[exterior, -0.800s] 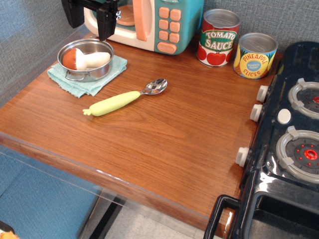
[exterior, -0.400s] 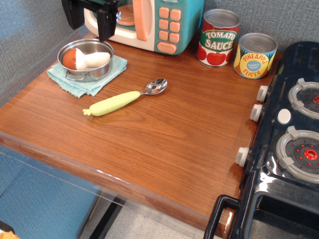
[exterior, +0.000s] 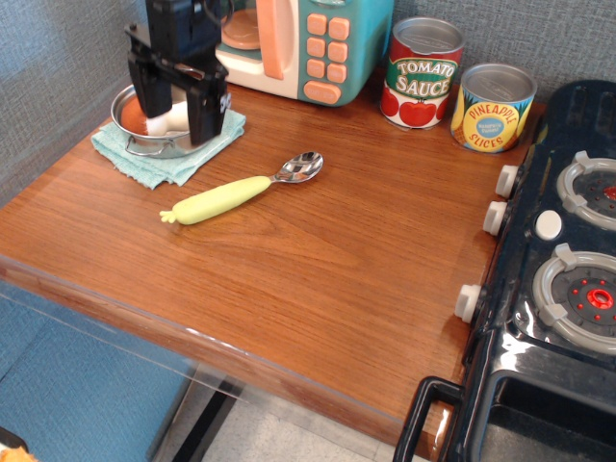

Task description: Slide the yellow spoon away from the blue rag and closer to the stove knob.

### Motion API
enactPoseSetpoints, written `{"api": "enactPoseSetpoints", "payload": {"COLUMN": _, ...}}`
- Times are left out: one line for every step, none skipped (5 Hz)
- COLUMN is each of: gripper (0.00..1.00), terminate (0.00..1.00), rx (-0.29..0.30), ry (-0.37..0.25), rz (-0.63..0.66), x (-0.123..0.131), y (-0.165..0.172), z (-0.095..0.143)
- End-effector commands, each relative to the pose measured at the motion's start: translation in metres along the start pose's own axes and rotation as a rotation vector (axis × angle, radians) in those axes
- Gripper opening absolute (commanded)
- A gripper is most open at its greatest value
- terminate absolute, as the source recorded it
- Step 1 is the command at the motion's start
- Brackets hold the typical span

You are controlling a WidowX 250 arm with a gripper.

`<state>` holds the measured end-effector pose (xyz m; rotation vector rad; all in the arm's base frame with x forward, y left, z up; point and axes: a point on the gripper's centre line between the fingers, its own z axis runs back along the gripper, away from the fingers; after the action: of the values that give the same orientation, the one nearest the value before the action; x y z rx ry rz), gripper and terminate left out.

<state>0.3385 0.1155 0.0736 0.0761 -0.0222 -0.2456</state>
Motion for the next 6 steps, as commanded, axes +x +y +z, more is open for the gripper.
{"api": "enactPoseSetpoints", "payload": {"gripper": 1.00, "terminate": 0.00, "rx": 0.036, "ry": 0.041, "rz": -0.170, "x": -0.001, "y": -0.011, "z": -0.023}}
{"api": "enactPoseSetpoints", "payload": {"gripper": 1.00, "terminate": 0.00, "rx": 0.032, "ry": 0.071, "rz": -0.241, "x": -0.005, "y": -0.024, "z": -0.035}}
{"api": "enactPoseSetpoints", "payload": {"gripper": 1.00, "terminate": 0.00, "rx": 0.034, "ry": 0.100, "rz": -0.274, "x": -0.008, "y": -0.028, "z": -0.043}}
{"api": "enactPoseSetpoints", "payload": {"gripper": 1.00, "terminate": 0.00, "rx": 0.032, "ry": 0.135, "rz": -0.278, "x": -0.010, "y": -0.032, "z": -0.051}}
{"api": "enactPoseSetpoints", "payload": {"gripper": 0.00, "terminate": 0.00, "rx": 0.047, "ry": 0.168, "rz": -0.257, "x": -0.011, "y": -0.031, "z": -0.057}}
{"api": "enactPoseSetpoints", "payload": {"gripper": 0.00, "terminate": 0.00, "rx": 0.052, "ry": 0.164, "rz": -0.262, "x": -0.011, "y": -0.031, "z": -0.054}}
